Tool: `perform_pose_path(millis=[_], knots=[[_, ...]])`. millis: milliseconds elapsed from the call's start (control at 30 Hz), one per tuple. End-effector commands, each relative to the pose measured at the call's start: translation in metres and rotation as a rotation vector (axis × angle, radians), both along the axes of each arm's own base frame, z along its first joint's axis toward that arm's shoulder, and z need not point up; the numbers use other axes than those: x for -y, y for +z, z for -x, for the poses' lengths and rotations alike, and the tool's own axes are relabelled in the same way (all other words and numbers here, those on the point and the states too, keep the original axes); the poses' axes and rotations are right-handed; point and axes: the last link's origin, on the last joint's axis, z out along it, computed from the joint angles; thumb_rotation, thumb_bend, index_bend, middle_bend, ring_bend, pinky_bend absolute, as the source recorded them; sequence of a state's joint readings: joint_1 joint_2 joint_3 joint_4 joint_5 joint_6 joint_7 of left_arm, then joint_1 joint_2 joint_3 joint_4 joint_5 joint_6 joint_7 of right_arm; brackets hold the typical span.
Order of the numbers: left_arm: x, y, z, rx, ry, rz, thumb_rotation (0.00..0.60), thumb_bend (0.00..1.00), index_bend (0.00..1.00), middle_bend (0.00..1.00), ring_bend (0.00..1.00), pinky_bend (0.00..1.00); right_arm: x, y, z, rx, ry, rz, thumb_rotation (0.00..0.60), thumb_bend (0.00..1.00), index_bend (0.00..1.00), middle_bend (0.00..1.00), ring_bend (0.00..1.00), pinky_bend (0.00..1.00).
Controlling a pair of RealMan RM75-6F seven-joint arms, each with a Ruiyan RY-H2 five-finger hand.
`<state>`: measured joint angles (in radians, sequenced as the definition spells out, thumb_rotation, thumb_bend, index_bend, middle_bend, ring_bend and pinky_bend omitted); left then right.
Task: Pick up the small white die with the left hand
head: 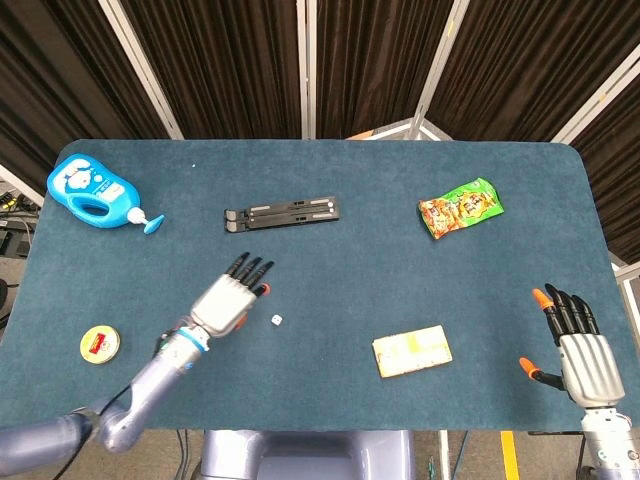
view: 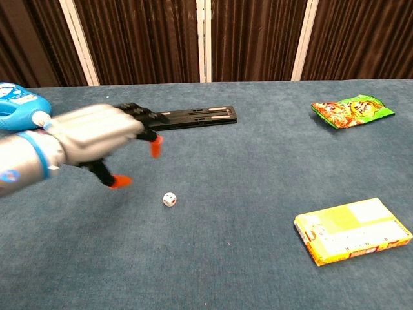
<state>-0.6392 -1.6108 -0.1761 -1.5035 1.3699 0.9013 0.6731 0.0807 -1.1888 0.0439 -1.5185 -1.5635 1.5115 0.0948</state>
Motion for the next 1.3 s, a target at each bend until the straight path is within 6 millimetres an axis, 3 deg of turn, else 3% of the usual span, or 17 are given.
perform_pose_path(millis=[33, 167, 1100, 1300], knots=[[0.000, -0.017, -0.012, -0.016, -0.002, 0.031, 0.600, 0.30, 0.36, 0.00, 0.00, 0.00, 0.001, 0.004, 0.001, 0.013, -0.004, 0.007, 0.600, 0.08, 0.00, 0.00, 0.00, 0.00], [0.002, -0.032, -0.019, -0.040, 0.006, 0.049, 0.600, 0.30, 0.38, 0.00, 0.00, 0.00, 0.001, 0.009, 0.001, 0.033, -0.005, 0.019, 0.600, 0.08, 0.00, 0.00, 0.00, 0.00], [0.001, -0.053, -0.027, -0.094, 0.043, 0.057, 0.600, 0.31, 0.40, 0.00, 0.00, 0.00, -0.004, 0.010, -0.004, 0.048, 0.023, 0.007, 0.600, 0.08, 0.00, 0.00, 0.00, 0.00], [0.002, -0.059, -0.027, -0.097, 0.052, 0.067, 0.600, 0.45, 0.48, 0.00, 0.00, 0.00, -0.004, 0.009, -0.004, 0.053, 0.024, 0.002, 0.600, 0.08, 0.00, 0.00, 0.00, 0.00]])
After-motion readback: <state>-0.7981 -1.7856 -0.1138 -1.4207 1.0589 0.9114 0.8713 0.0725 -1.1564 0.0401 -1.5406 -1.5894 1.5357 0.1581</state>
